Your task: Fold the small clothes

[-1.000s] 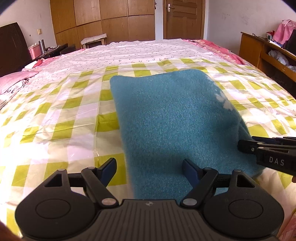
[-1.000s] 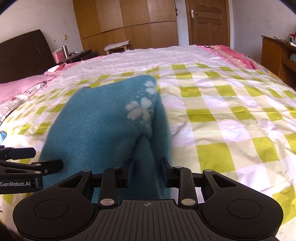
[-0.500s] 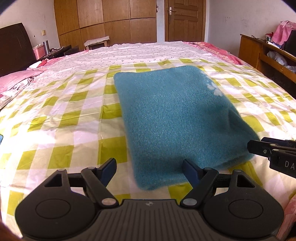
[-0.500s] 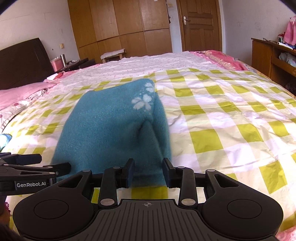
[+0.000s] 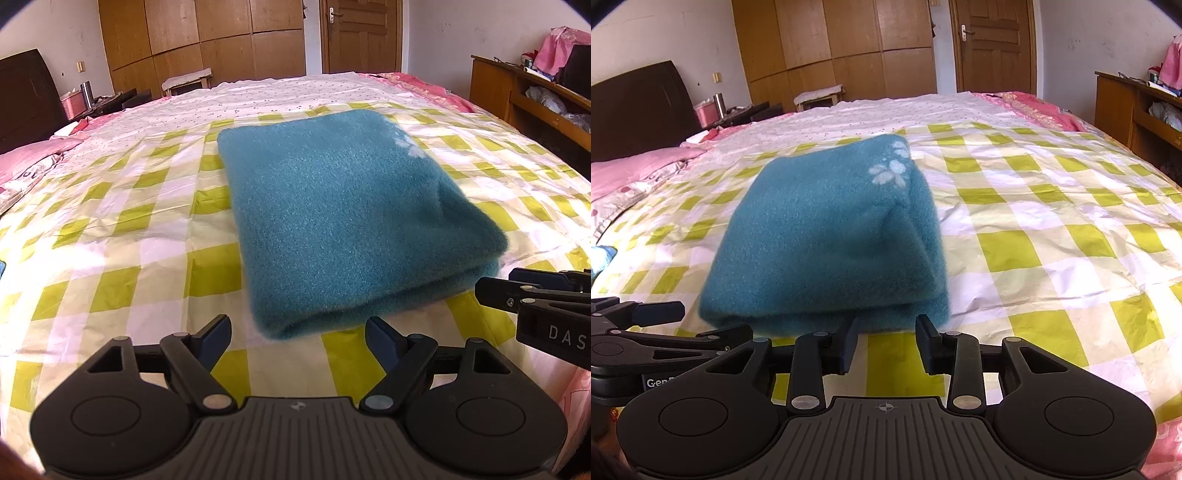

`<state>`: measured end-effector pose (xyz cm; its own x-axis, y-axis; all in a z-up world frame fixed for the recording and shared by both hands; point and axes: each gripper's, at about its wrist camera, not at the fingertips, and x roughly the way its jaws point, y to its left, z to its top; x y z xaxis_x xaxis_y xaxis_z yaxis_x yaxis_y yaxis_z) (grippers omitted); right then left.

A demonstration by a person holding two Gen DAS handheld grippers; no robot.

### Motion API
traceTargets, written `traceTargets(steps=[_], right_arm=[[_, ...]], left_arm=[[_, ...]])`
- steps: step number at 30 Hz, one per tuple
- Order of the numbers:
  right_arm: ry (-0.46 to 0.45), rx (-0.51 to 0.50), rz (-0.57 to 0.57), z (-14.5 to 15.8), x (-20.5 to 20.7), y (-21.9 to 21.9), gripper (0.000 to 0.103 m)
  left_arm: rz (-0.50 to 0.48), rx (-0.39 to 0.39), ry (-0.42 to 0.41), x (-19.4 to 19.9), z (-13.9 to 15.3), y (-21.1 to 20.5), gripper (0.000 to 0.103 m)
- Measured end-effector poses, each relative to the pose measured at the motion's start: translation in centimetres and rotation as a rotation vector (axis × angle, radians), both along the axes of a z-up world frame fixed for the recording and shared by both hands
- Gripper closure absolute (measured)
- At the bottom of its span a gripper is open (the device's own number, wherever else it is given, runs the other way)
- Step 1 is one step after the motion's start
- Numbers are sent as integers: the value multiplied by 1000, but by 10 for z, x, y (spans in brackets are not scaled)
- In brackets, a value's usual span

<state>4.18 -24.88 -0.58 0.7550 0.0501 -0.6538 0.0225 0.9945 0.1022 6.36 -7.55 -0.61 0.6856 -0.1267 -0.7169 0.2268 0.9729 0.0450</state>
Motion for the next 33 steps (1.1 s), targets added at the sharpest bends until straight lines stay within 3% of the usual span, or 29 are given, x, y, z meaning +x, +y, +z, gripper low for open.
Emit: traceTargets(steps=[22, 33], right_arm=[[26, -51, 16, -7, 2, 7, 59], [60, -76, 28, -13, 5, 15, 57]], left_arm=[[27, -36, 30, 1, -6, 4, 13], [40, -18, 23, 2, -8, 3, 7]])
